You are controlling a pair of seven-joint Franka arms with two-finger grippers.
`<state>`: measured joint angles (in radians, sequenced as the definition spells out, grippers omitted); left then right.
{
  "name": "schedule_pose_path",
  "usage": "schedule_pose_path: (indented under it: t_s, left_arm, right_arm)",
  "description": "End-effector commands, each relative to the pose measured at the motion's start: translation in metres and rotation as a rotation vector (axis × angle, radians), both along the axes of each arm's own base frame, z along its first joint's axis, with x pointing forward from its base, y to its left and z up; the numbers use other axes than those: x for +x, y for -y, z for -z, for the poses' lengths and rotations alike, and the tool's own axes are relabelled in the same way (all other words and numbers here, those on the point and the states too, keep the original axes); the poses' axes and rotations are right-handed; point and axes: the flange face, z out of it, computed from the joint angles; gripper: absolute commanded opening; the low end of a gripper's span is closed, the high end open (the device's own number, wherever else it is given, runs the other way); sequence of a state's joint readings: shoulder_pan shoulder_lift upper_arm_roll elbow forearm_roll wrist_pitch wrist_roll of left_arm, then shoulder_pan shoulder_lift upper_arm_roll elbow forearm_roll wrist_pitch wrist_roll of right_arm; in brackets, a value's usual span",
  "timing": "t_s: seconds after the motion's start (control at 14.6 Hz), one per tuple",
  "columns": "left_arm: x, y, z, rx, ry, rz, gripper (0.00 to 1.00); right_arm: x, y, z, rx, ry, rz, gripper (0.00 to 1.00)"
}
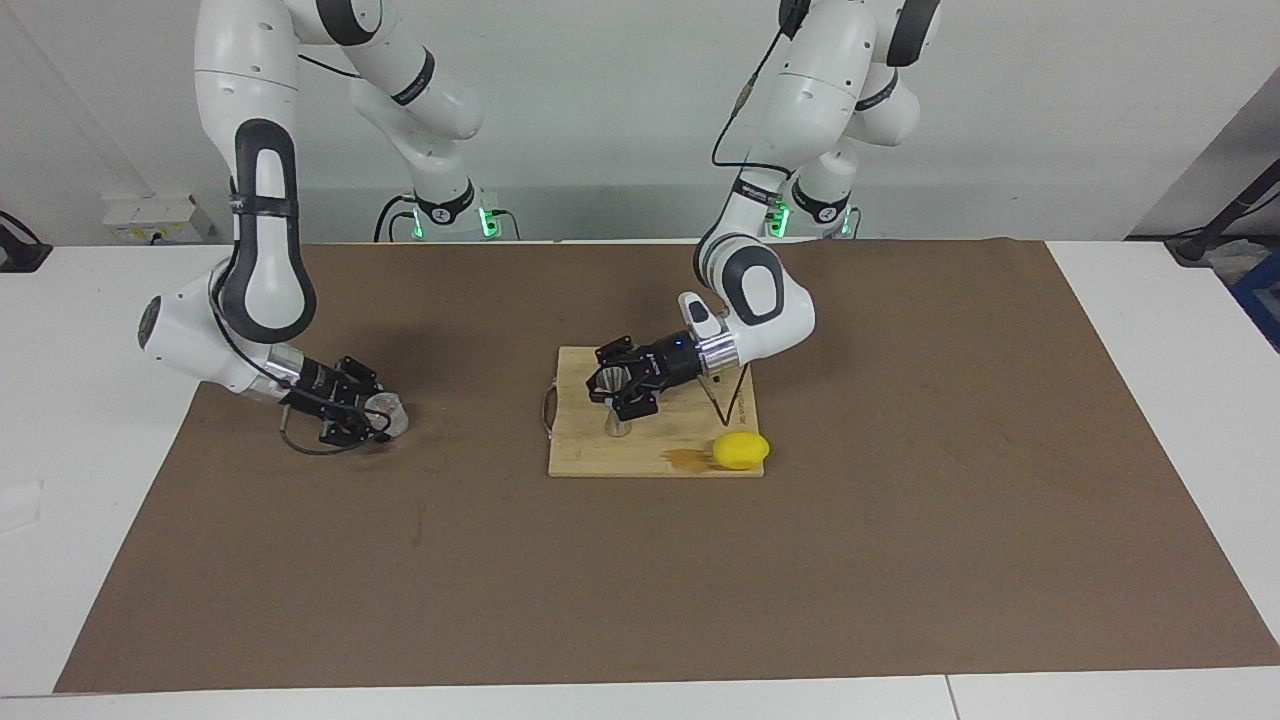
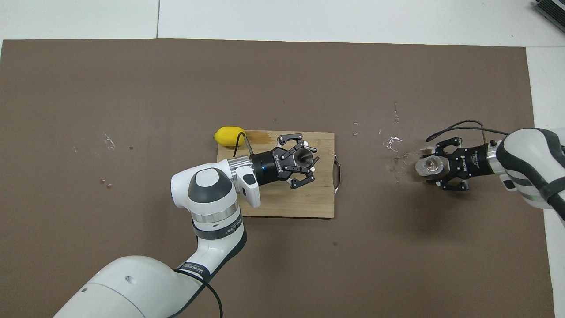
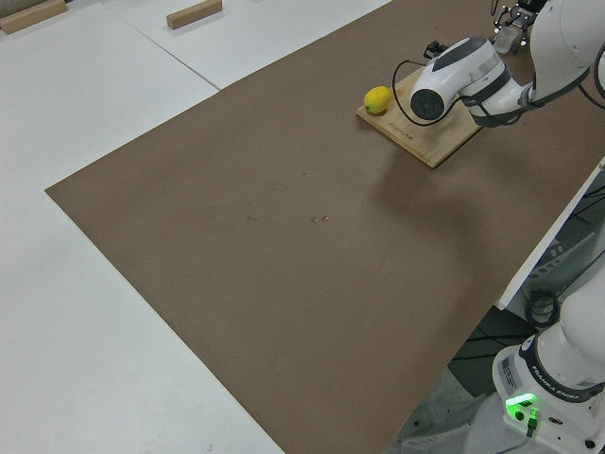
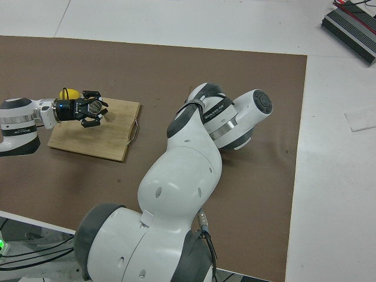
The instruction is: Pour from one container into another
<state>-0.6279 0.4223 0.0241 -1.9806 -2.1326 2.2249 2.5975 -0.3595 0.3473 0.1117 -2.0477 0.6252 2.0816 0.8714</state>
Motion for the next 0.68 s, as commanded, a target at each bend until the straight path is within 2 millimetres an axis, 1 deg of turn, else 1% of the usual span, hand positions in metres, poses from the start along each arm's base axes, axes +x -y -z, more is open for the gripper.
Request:
schedule_pose_path:
  t_s: [0.0, 0.14, 0.27, 0.48, 0.62]
  left_arm:
    - [0.005, 0.000, 0.006, 0.006, 0.016, -0.015, 0.00]
    - [0.005, 0.000, 0.005, -0.007, 0.005, -0.014, 0.00]
    - [-0.001, 0.007, 0.004, -0.059, -0.115, -0.007, 0.00]
    - [0.000, 0.008, -0.005, -0.077, -0.148, -0.004, 0.00]
    - [0.000, 0.007, -0.004, -0.075, -0.165, -0.008, 0.00]
  right_arm:
    - [-0.005, -0.004, -0.005, 0.037, 0.021, 0.011, 0.72]
    - [-0.005, -0.004, -0.006, 0.037, 0.022, 0.012, 0.72]
    - [-0.006, -0.004, -0.006, 0.039, 0.020, 0.011, 0.72]
    - [-0.006, -0.004, -0.006, 0.041, 0.018, 0.009, 0.70]
    - [-0.006, -0.004, -0.006, 0.041, 0.018, 0.009, 0.68]
